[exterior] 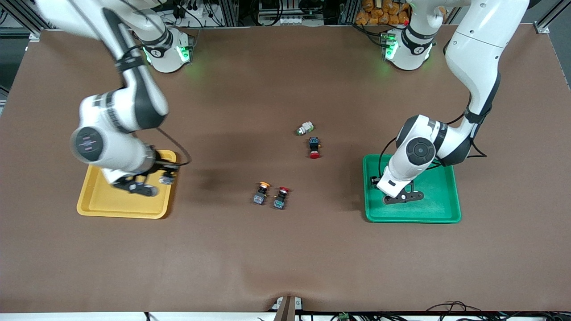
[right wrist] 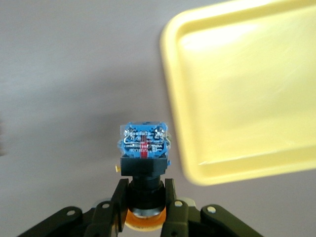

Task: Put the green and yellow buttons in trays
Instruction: 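Place the white button in the green tray while the right gripper drops its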

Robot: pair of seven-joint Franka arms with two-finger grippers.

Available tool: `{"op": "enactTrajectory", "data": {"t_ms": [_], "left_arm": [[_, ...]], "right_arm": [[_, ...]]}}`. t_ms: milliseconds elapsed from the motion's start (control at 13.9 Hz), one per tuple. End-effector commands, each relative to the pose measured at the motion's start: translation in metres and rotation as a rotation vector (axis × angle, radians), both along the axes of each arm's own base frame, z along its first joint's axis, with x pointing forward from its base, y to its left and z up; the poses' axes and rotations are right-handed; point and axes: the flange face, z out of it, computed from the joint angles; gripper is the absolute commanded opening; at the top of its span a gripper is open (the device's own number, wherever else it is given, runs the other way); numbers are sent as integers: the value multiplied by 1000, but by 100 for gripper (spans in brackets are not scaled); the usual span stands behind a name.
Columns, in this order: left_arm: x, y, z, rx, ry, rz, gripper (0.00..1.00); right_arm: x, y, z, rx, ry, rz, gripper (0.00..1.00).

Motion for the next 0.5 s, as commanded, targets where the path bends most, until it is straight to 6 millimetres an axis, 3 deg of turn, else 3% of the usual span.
{"op": "enactTrajectory", "data": {"t_ms": [0,72,287,430], "left_arm": [[-1,-6,13,7,-24,-5,100],[-3,-14,22,3,-34,-13,100],[-20,-60,48,-24,-21,34,100],[-38,-95,57,-42,-3,66,100]], "right_arm": [[3,-89,-16,53,-2,71,0],[4,-123,-26,68,-10,96,0],[5,-196,-69,94,-51,182,0],[7,-221,-81,100,-80,230,0]]}}
